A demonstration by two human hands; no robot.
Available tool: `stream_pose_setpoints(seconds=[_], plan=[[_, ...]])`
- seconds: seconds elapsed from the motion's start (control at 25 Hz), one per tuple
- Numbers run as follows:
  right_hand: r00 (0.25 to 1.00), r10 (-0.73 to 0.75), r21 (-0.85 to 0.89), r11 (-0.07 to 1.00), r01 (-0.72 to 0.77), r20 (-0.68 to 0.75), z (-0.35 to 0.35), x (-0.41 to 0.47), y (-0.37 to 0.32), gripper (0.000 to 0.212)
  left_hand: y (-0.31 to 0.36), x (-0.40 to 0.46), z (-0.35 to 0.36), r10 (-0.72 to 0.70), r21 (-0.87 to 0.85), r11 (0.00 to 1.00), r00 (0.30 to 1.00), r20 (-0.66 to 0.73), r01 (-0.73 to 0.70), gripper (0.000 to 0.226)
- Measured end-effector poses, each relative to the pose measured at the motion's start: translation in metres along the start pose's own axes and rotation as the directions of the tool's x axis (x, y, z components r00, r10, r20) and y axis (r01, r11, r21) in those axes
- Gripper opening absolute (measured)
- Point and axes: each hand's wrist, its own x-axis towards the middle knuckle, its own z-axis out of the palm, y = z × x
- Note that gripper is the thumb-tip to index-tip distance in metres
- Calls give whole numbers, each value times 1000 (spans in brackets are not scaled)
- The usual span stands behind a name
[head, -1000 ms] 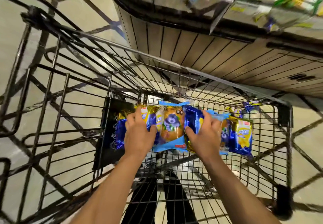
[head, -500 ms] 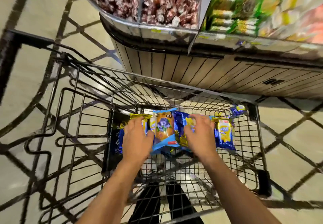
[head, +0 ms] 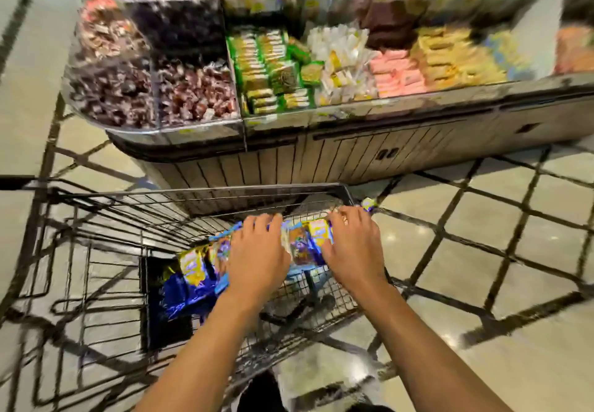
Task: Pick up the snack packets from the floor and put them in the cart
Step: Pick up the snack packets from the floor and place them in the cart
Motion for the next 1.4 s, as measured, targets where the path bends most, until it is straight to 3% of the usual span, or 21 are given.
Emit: stream_pose_setpoints(seconds=[0.2, 0.56, 0.96, 1.4], plan=[[997, 77, 8, 997, -78, 2, -11, -59, 97, 47, 119, -28, 10, 74, 23, 997, 997, -18, -74, 64], [997, 50, 39, 998, -49, -50, -46, -121, 262, 48, 311, -56, 42, 132, 44, 990, 991, -2, -132, 55], [995, 98, 12, 995, -98, 2, -58, -62, 377, 47, 383, 21, 54, 89, 9, 996, 996, -6, -89, 61], [986, 27, 31, 999, -32, 164, -23, 108, 448, 50, 422, 197, 92, -88, -63, 994, 993, 84, 93, 62]])
